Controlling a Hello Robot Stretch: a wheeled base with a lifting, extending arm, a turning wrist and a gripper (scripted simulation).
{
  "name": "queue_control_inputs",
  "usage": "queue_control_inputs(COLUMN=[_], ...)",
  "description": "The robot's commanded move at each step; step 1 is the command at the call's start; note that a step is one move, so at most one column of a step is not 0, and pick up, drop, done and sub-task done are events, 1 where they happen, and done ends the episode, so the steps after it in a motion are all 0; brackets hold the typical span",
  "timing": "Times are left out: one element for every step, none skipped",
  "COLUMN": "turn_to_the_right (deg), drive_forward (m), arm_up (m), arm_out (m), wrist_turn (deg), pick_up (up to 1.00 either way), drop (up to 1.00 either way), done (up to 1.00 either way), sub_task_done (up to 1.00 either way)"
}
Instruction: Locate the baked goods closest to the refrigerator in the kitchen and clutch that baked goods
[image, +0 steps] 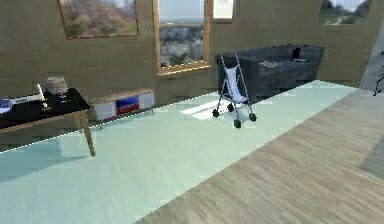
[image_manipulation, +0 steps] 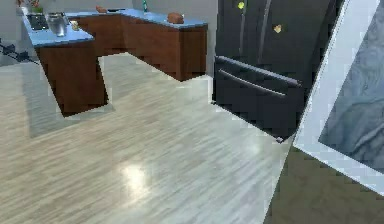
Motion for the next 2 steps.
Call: queue_control_inputs(turn_to_the_right=[45.0,36.0], drive_forward=[0.00,0.00], arm_up=[0.00,0.00], arm_out=[0.00,0.00], wrist_turn=[0.0,0.0], pick_up=[0.00,0.00], drop=[0.00,0.00], done=[0.00,0.00], sub_task_done=[0.00,0.00])
